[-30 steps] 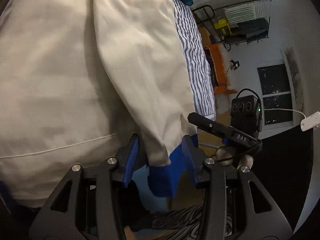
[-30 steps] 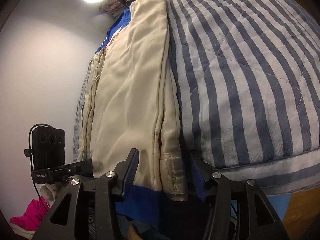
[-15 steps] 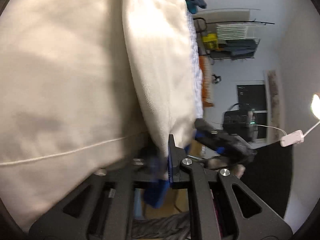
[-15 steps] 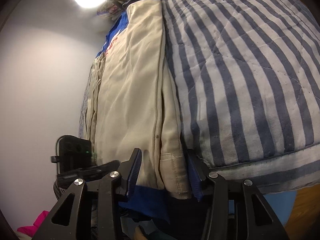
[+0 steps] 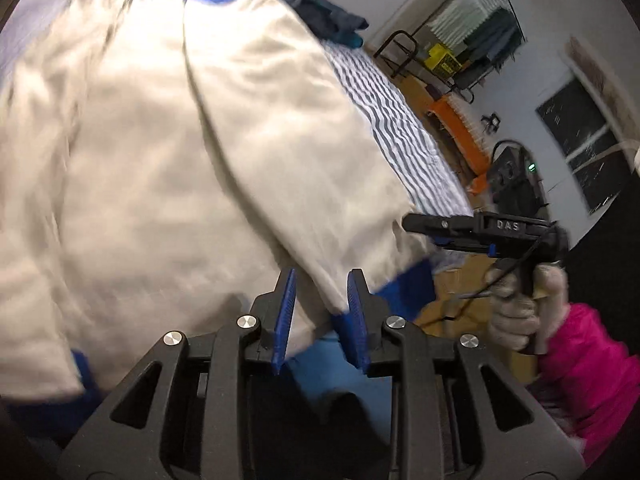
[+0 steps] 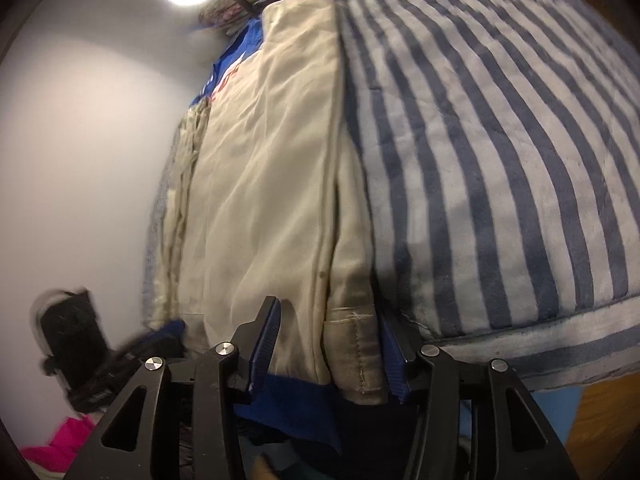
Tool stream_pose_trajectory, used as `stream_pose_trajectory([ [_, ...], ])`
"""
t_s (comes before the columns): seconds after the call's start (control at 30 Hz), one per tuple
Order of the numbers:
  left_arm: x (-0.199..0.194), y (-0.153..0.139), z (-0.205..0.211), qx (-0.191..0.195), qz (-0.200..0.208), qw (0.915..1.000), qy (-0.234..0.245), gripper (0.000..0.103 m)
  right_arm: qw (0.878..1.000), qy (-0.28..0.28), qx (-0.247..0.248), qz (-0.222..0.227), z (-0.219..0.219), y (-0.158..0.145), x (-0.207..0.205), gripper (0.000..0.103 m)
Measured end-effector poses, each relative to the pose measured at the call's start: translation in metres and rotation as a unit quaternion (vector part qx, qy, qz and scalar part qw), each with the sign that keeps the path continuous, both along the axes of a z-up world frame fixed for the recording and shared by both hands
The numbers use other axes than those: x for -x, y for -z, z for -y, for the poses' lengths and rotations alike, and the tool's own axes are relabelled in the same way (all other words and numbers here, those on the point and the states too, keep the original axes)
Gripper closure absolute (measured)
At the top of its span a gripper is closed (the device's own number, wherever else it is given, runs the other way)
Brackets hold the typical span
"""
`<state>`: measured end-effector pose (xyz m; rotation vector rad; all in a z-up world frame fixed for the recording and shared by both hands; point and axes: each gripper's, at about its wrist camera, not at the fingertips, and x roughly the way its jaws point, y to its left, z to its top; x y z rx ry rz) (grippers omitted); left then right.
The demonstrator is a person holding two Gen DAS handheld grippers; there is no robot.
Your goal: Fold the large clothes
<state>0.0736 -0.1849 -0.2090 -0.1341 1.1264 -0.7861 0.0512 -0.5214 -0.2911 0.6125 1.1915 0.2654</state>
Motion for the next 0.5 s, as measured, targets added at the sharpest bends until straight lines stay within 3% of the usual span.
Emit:
stream_pose_trajectory([
  [0.07,-0.009,0.006,0.012,-0.016,0.009,0.9998,-0.005,0.078,0.999,-0.014,0.048,-0.001,-0.013,-0.006,-0.003,0.077],
  [0.17,-0.017,0.018,0.03,-0.041,0.025,0.9988,-0.012,0.078,0.997,-0.013,0.071,0.004,-0.025,-0.018,-0.004,0.087],
  [0.23,-0.024,0.029,0.042,-0.058,0.022,0.9978,-0.022,0.078,0.997,-0.012,0.079,0.014,-0.03,-0.028,-0.004,0.089],
  [0.3,-0.027,0.047,0.058,-0.089,0.007,0.996,0.004,0.078,0.995,-0.015,0.094,0.026,-0.039,-0.038,-0.003,0.09],
  [0.37,-0.022,0.046,0.061,-0.101,0.032,0.9941,0.026,0.078,0.993,-0.022,0.113,0.035,-0.048,-0.044,-0.003,0.091],
  [0.5,-0.032,0.03,0.048,-0.078,0.001,0.9966,0.028,0.078,0.985,-0.046,0.154,0.06,-0.073,-0.059,-0.008,0.092],
])
